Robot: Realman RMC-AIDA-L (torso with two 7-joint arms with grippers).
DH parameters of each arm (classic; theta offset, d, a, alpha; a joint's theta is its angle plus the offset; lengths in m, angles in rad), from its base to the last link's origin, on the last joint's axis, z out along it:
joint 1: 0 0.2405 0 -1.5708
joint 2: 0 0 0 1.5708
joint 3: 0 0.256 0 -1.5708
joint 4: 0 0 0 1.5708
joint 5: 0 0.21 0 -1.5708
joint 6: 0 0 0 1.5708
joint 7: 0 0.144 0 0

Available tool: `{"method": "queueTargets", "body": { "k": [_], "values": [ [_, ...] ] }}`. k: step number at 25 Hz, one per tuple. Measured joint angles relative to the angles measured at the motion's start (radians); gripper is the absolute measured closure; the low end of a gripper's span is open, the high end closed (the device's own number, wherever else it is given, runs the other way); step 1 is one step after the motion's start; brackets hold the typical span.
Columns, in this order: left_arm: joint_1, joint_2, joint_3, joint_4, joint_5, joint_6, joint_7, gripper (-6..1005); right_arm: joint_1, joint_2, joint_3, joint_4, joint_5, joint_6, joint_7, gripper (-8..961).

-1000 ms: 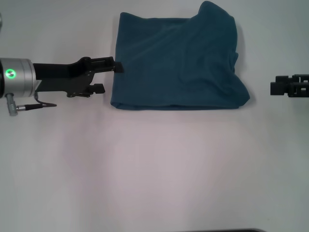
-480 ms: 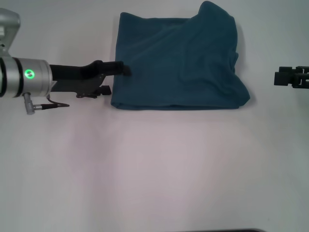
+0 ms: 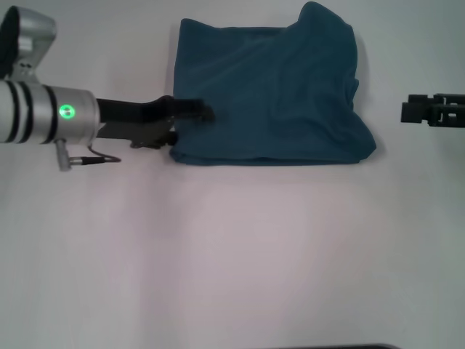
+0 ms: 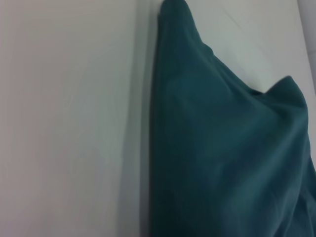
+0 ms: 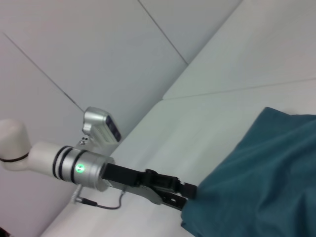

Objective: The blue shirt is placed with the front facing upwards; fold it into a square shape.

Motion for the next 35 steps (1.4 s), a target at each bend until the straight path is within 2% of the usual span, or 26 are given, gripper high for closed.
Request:
{"method": "queueTargets", "body": {
  "k": [4, 12, 17, 28, 32, 35],
  "values": [
    [-0.030, -0.001, 0.046, 0.011, 0.008, -0.013, -0.014, 86, 0.018, 0.002, -0.003, 0.025, 0.016, 0.000, 0.000, 246],
    [-0.023, 0.000, 0.062, -0.026, 0.017, 0.034, -0.025, 283, 0.026, 0.002, 0.002, 0.034, 0.030, 0.000, -0.001, 247],
    [-0.013, -0.002, 0.059, -0.038, 0.017, 0.057, -0.022, 532, 0.026, 0.005, 0.002, 0.035, 0.044, 0.000, 0.003, 247],
    [0.003, -0.009, 0.048, -0.040, 0.012, 0.072, 0.000, 963, 0.026, 0.006, 0.006, 0.038, 0.046, -0.006, 0.012, 249],
    [0.032, -0.003, 0.012, -0.050, -0.005, 0.126, 0.036, 968, 0.026, 0.002, 0.011, 0.046, 0.046, 0.000, 0.014, 249],
    [0.080, 0.004, -0.024, -0.091, -0.012, 0.187, 0.055, 971, 0.025, 0.002, 0.011, 0.046, 0.046, 0.001, 0.020, 249]
  ]
}}
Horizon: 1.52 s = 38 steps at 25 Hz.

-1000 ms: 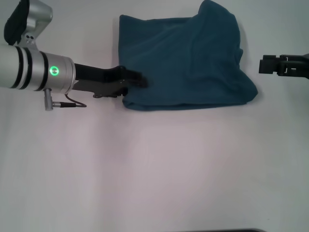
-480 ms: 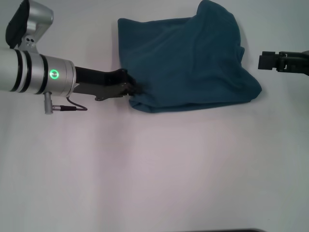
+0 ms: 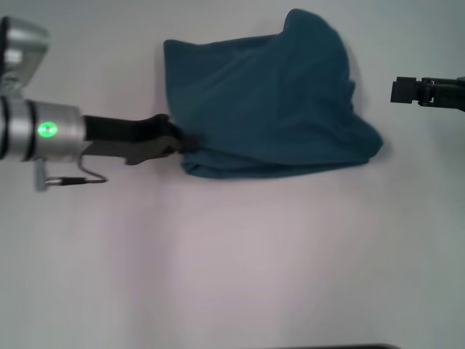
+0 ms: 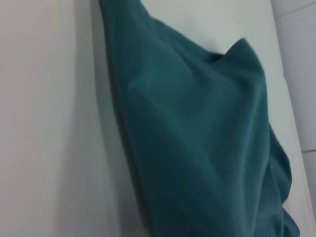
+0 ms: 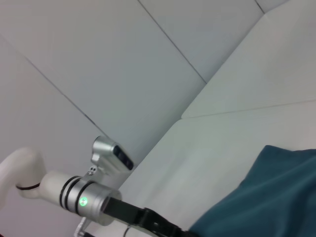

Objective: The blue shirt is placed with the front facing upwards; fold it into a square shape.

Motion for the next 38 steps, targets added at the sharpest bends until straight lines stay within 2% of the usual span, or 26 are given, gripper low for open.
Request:
{"method": "queueTargets", "body": {
  "k": [7, 14, 21, 25, 30, 32, 33, 36, 38],
  "values": [
    [0.104, 0.042, -0.060, -0.069, -0.001, 0.126, 0.006, 977, 0.003, 0.001, 0.000, 0.001, 0.000, 0.001, 0.014, 248],
    [0.160, 0.081, -0.102, -0.077, 0.002, 0.181, 0.017, 970, 0.011, 0.004, 0.000, 0.009, 0.000, 0.003, 0.026, 248],
    [0.177, 0.088, -0.107, -0.074, 0.008, 0.203, 0.039, 949, 0.019, 0.001, 0.000, 0.012, 0.000, 0.004, 0.042, 248],
    [0.183, 0.099, -0.117, -0.070, 0.008, 0.219, 0.047, 937, 0.022, 0.001, -0.004, 0.012, 0.000, 0.006, 0.044, 248],
    [0.211, 0.114, -0.181, -0.077, 0.010, 0.238, 0.044, 922, 0.023, 0.001, -0.005, 0.012, 0.000, 0.007, 0.048, 248],
    [0.239, 0.139, -0.246, -0.078, 0.009, 0.257, 0.037, 916, 0.025, 0.001, -0.006, 0.012, 0.000, 0.007, 0.049, 247],
    [0.244, 0.143, -0.265, -0.078, 0.007, 0.264, 0.037, 913, 0.027, 0.000, -0.007, 0.012, 0.000, 0.007, 0.050, 247],
    [0.245, 0.144, -0.334, -0.077, -0.017, 0.317, 0.055, 824, 0.031, -0.001, -0.008, 0.012, -0.001, 0.009, 0.052, 247],
    [0.233, 0.133, -0.349, -0.074, -0.025, 0.335, 0.064, 766, 0.032, -0.001, -0.009, 0.012, -0.002, 0.013, 0.052, 247]
  ]
}}
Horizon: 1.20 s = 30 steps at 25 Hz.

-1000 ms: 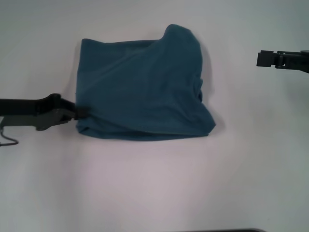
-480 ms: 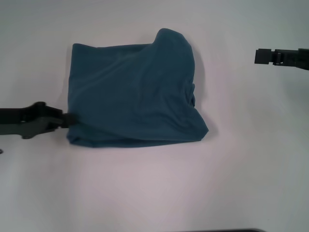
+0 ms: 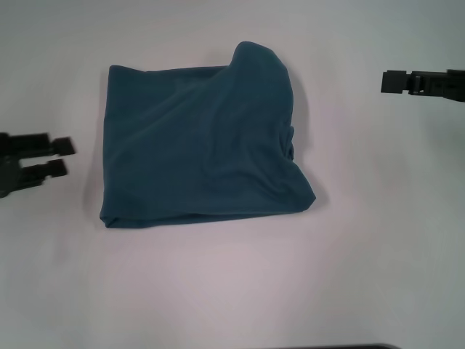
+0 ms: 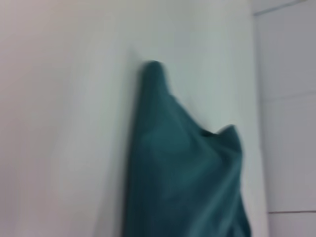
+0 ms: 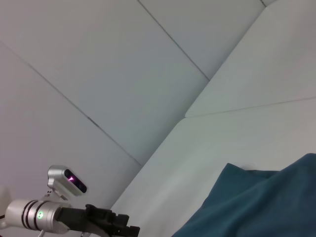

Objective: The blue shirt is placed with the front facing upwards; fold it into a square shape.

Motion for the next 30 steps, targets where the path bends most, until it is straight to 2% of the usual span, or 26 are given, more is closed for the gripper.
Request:
{"method": "queueTargets", "body": {
  "k": [1, 4, 9, 12, 16, 20, 23, 26, 28, 30],
  "values": [
    [-0.005, -0.005, 0.000, 0.001, -0.001, 0.002, 0.000, 736, 0.001, 0.001, 0.000, 0.000, 0.000, 0.003, 0.000, 247],
    [-0.034, -0.042, -0.002, 0.004, 0.001, -0.024, -0.005, 497, 0.001, 0.003, 0.000, 0.001, -0.001, 0.005, 0.000, 247],
    [-0.061, -0.091, 0.049, 0.015, 0.029, -0.108, -0.040, 257, 0.003, 0.004, 0.000, 0.002, -0.001, 0.006, 0.000, 247],
    [-0.067, -0.105, 0.086, 0.021, 0.065, -0.151, -0.059, 230, 0.003, 0.005, 0.000, 0.002, -0.003, 0.006, 0.000, 247],
    [-0.073, -0.103, 0.105, 0.028, 0.075, -0.131, -0.059, 204, 0.001, 0.005, 0.000, 0.003, -0.004, 0.008, 0.000, 247],
    [-0.070, -0.096, 0.065, -0.010, 0.036, -0.094, -0.036, 205, 0.000, 0.004, 0.000, 0.003, -0.004, 0.012, 0.001, 246],
    [-0.087, -0.070, 0.042, -0.049, -0.018, -0.063, 0.003, 205, -0.002, 0.005, -0.003, 0.003, -0.006, 0.022, -0.006, 246],
    [-0.126, -0.060, 0.050, -0.054, -0.018, -0.123, 0.010, 205, -0.006, 0.009, -0.020, 0.007, -0.007, 0.043, -0.028, 246],
    [-0.149, -0.067, 0.070, -0.054, -0.015, -0.217, 0.000, 206, -0.007, 0.012, -0.027, 0.012, -0.007, 0.052, -0.054, 246],
    [-0.166, -0.084, 0.107, -0.051, -0.011, -0.341, -0.006, 206, -0.008, 0.016, -0.028, 0.014, -0.007, 0.061, -0.083, 246]
  ]
}}
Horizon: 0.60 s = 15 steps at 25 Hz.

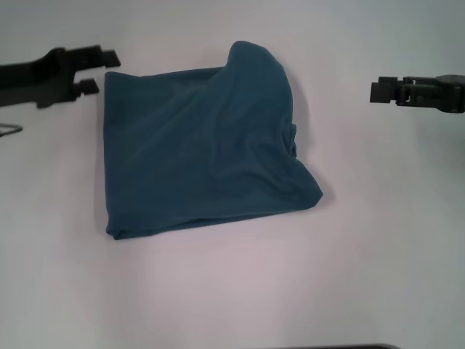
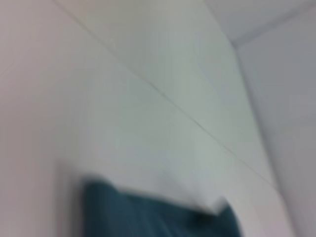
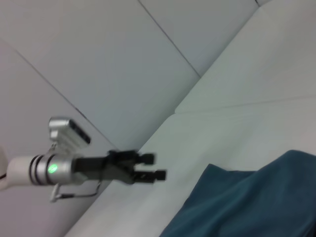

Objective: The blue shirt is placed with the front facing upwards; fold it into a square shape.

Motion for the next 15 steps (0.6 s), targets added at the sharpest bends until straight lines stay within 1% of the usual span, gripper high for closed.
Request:
{"method": "queueTargets", "body": {
  "k": [1, 2, 4, 7, 10, 13, 15],
  "values": [
    [-0.010, -0.012, 0.026, 0.002, 0.003, -0.072, 0.011, 206, 0.000, 0.002, 0.000, 0.000, 0.000, 0.007, -0.013, 246],
    [-0.017, -0.019, 0.046, 0.004, 0.004, -0.113, 0.028, 206, 0.000, 0.004, 0.000, 0.000, 0.000, 0.017, -0.022, 246],
    [-0.037, -0.029, 0.114, 0.011, 0.007, -0.201, 0.099, 206, 0.001, 0.005, -0.001, 0.000, 0.000, 0.038, -0.030, 246],
    [-0.049, -0.030, 0.170, 0.012, 0.019, -0.247, 0.148, 205, 0.008, 0.005, -0.001, 0.000, 0.003, 0.049, -0.029, 246],
    [-0.069, -0.026, 0.177, 0.019, 0.063, -0.274, 0.161, 205, 0.020, 0.002, 0.000, 0.001, 0.006, 0.057, -0.024, 246],
    [-0.080, -0.030, 0.200, 0.011, 0.128, -0.324, 0.164, 206, 0.031, 0.001, 0.005, 0.001, 0.007, 0.063, -0.023, 246],
    [-0.083, -0.030, 0.213, 0.013, 0.142, -0.347, 0.166, 206, 0.037, 0.001, 0.007, 0.002, 0.007, 0.064, -0.022, 246]
  ]
}}
